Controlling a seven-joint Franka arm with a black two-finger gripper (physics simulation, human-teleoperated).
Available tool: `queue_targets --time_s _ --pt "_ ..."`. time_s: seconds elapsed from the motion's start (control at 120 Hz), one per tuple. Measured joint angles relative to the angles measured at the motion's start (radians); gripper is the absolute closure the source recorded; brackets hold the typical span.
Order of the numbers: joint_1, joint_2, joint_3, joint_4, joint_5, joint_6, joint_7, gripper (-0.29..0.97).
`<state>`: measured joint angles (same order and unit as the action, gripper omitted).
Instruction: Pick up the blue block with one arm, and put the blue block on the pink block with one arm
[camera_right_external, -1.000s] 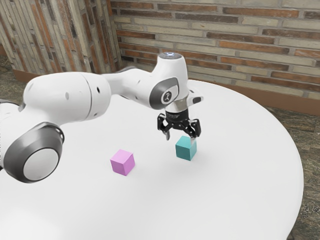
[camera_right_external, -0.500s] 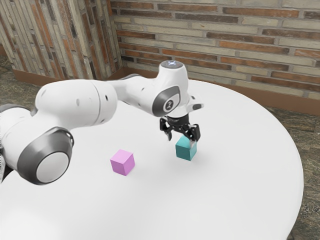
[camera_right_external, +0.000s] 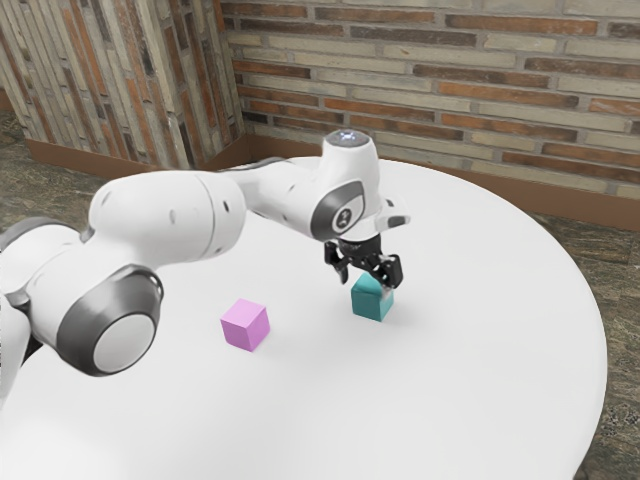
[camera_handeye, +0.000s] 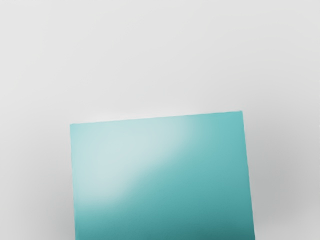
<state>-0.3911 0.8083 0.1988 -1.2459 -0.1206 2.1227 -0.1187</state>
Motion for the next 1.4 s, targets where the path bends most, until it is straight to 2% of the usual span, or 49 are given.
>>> queue_targets --time_s 0.467,0.775,1.05,1.133,1.4 --pt "0.0 0.068 0.018 0.054 -0.021 0.002 0.029 0.0" --pt "0.0 0.089 0.036 0.067 -0.085 0.027 0.033 0.0" --pt "0.0 0.093 0.043 0.076 -0.108 0.049 0.027 0.0" --pt "0.0 0.098 0.05 0.077 -0.123 0.056 0.025 0.03" --pt "-0.004 0.107 0.051 0.075 -0.143 0.09 0.019 0.27"
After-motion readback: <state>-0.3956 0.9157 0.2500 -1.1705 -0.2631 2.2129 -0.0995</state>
